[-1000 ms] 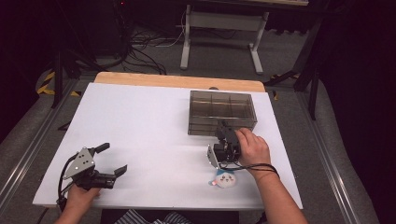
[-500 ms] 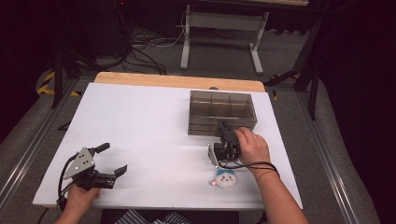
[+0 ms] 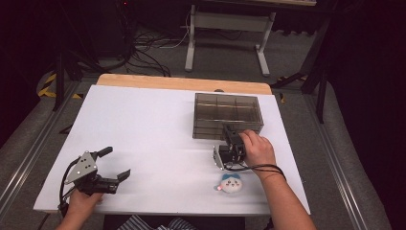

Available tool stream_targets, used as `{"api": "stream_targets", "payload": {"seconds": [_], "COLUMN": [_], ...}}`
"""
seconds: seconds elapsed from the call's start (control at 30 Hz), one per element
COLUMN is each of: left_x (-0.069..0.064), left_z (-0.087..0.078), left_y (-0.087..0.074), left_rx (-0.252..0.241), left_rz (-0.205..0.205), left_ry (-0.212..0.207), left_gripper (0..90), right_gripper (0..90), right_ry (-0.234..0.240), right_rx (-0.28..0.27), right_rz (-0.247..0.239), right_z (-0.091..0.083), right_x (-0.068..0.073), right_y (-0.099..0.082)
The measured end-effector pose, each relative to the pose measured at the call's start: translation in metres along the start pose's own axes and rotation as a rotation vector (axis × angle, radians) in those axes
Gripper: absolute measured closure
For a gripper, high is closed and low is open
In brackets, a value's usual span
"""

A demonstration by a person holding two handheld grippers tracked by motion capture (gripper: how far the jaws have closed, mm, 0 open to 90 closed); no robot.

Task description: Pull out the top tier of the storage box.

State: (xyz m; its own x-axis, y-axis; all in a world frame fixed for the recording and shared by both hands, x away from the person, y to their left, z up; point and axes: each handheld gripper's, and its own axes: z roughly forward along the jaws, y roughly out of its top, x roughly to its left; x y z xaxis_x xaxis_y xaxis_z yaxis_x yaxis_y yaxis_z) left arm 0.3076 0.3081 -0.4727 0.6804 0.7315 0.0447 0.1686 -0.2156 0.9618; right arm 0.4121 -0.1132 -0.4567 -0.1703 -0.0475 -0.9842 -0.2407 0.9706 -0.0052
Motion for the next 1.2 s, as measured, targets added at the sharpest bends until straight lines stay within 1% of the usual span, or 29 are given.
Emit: {"api": "stream_targets", "payload": {"seconds": [0.03,0.17,0.4,0.47,0.53,0.67,0.93,1.2], "left_x": [0.0000,0.0000,0.0003,0.0003,0.0004,0.0005,0.0006,0.0006], "left_z": [0.0000,0.0000,0.0002,0.0001,0.0001,0.0001,0.0002,0.0000], "left_y": [0.0000,0.0000,-0.0001,-0.0001,-0.0001,-0.0001,0.0000,-0.0001], "left_rx": [0.000,0.000,-0.002,-0.002,-0.003,-0.002,-0.002,-0.002], "left_rz": [0.000,0.000,-0.002,-0.002,-0.002,-0.002,-0.002,-0.002], "left_ry": [0.000,0.000,0.000,0.000,0.000,0.000,0.000,-0.001], "left_gripper": [0.5,0.6,0.6,0.5,0.5,0.5,0.5,0.5], "right_gripper": [75.6,79.2,80.1,80.5,80.6,80.6,80.7,80.7], "right_ry": [0.000,0.002,0.008,0.025,0.038,0.032,0.043,0.044], "right_rx": [0.000,-0.001,-0.005,-0.010,-0.004,-0.005,-0.001,-0.002], "right_rz": [-0.009,-0.012,-0.013,-0.002,0.003,0.009,0.011,0.028], "right_z": [0.0004,0.0015,0.0017,0.0016,0.0013,0.0017,0.0015,-0.0013], "right_x": [0.0002,0.0010,0.0002,-0.0019,-0.0035,-0.0033,-0.0044,-0.0055], "right_y": [0.0005,0.0019,0.0022,0.0015,0.0019,0.0024,0.0027,0.0030]}}
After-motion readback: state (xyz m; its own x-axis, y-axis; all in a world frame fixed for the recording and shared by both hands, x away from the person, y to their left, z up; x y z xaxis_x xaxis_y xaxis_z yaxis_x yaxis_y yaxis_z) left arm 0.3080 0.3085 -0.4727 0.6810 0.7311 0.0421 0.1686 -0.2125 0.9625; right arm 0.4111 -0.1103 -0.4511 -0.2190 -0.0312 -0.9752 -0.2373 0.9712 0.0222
